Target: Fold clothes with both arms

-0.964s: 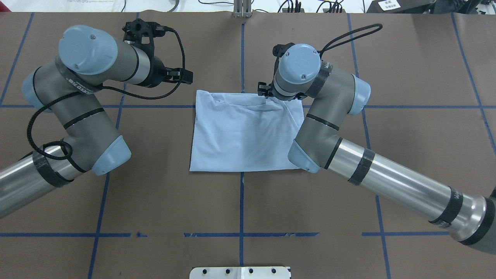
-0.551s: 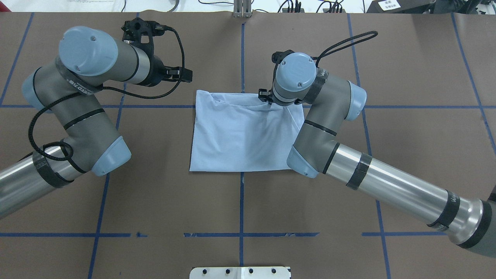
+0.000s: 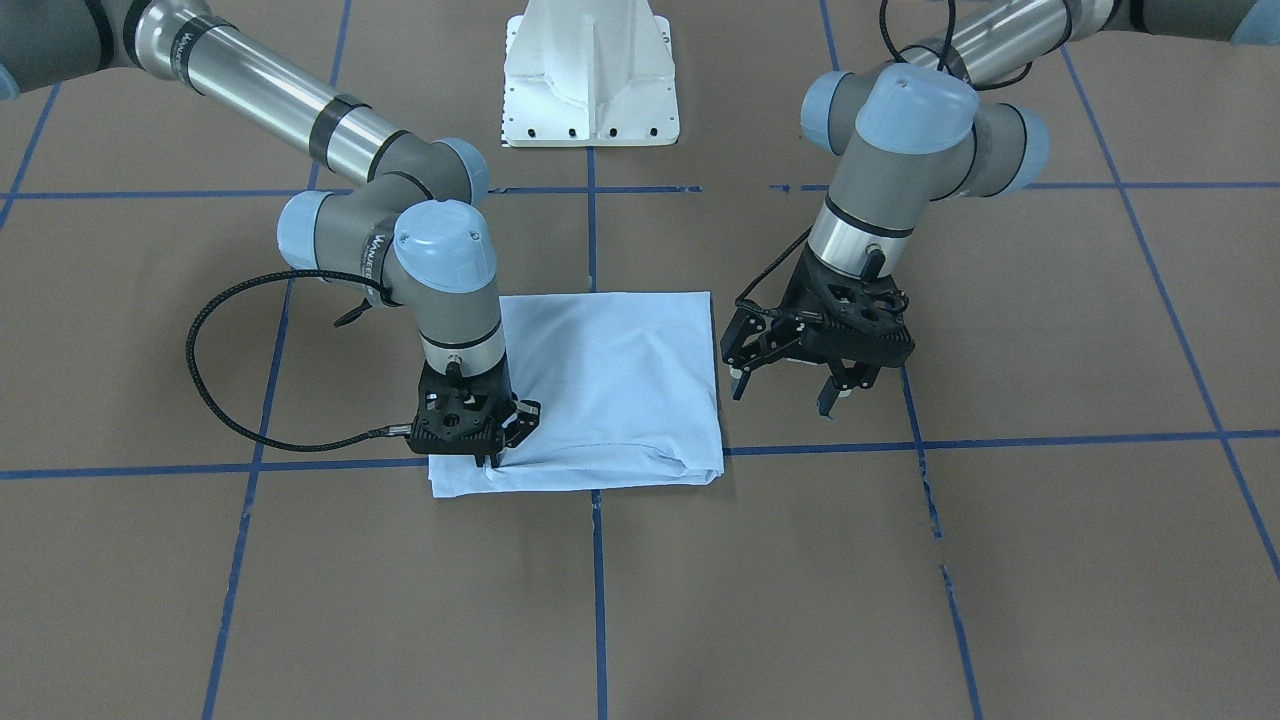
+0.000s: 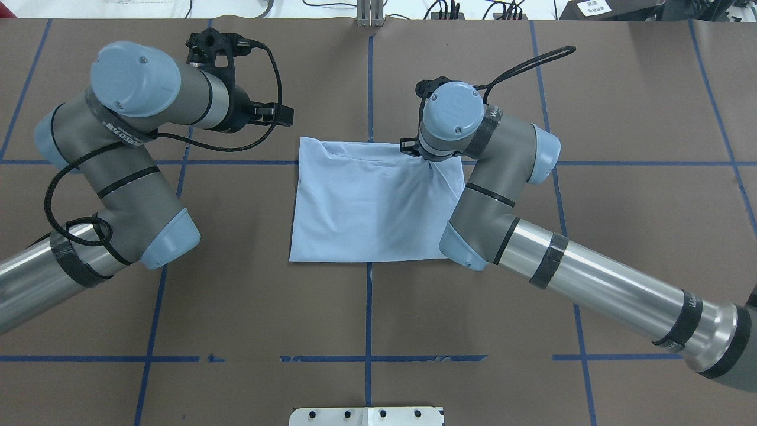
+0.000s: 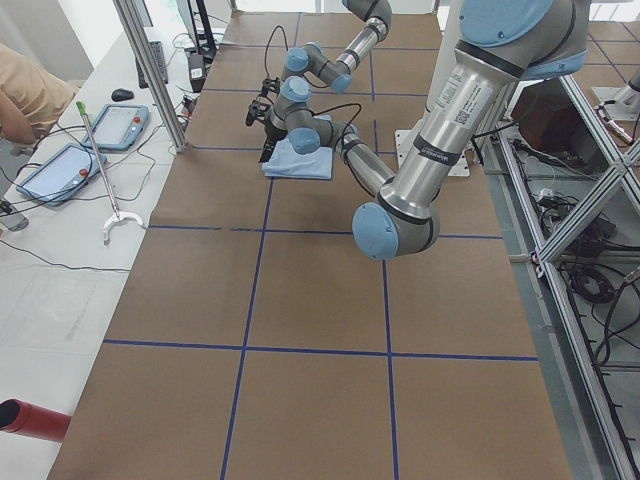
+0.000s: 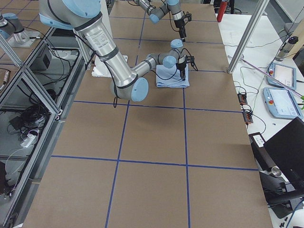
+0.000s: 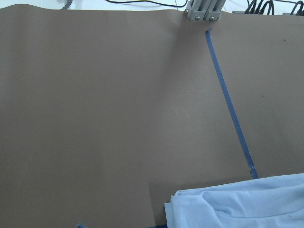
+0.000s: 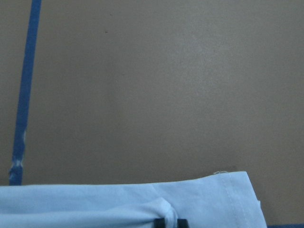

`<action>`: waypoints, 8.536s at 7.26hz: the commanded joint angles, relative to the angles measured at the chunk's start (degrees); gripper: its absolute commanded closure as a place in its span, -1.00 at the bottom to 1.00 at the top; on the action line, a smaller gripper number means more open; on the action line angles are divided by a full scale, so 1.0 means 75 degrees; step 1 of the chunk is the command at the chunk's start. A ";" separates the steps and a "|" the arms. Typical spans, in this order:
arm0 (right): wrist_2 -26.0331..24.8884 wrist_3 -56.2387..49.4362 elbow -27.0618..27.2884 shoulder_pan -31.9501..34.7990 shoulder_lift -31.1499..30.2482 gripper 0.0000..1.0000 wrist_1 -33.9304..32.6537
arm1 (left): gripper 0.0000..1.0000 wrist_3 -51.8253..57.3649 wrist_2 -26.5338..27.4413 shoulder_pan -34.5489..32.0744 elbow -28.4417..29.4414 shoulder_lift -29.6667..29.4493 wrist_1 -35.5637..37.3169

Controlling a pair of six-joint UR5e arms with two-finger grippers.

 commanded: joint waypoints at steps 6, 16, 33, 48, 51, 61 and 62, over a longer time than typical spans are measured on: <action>-0.0270 -0.0580 0.0011 0.0382 -0.0205 -0.98 0.0023 | -1.00 0.0023 -0.0010 0.0014 0.0004 0.0004 0.0000; 0.3923 -0.8666 0.3160 0.6508 -0.4513 -1.00 -0.3978 | -1.00 0.6480 -0.2522 -0.3574 -0.3266 0.3080 0.3258; 0.4663 -0.8678 0.4944 0.6921 -0.7834 -1.00 -0.3645 | -1.00 0.8625 -0.4287 -0.5822 -0.1520 0.6262 0.2426; 0.4675 -0.8690 0.5050 0.6921 -0.7799 -1.00 -0.3634 | -1.00 0.8625 -0.4346 -0.5822 -0.1566 0.6262 0.2437; 0.4675 -0.8690 0.5050 0.6921 -0.7787 -1.00 -0.3634 | -1.00 0.8625 -0.4335 -0.5822 -0.1578 0.6262 0.2437; 0.4686 -0.8725 0.5050 0.6921 -0.7787 -1.00 -0.3622 | -1.00 0.8625 -0.4334 -0.5822 -0.1648 0.6262 0.2437; 0.4687 -0.8736 0.5062 0.6921 -0.7787 -1.00 -0.3622 | -1.00 0.8625 -0.4346 -0.5822 -0.1659 0.6250 0.2437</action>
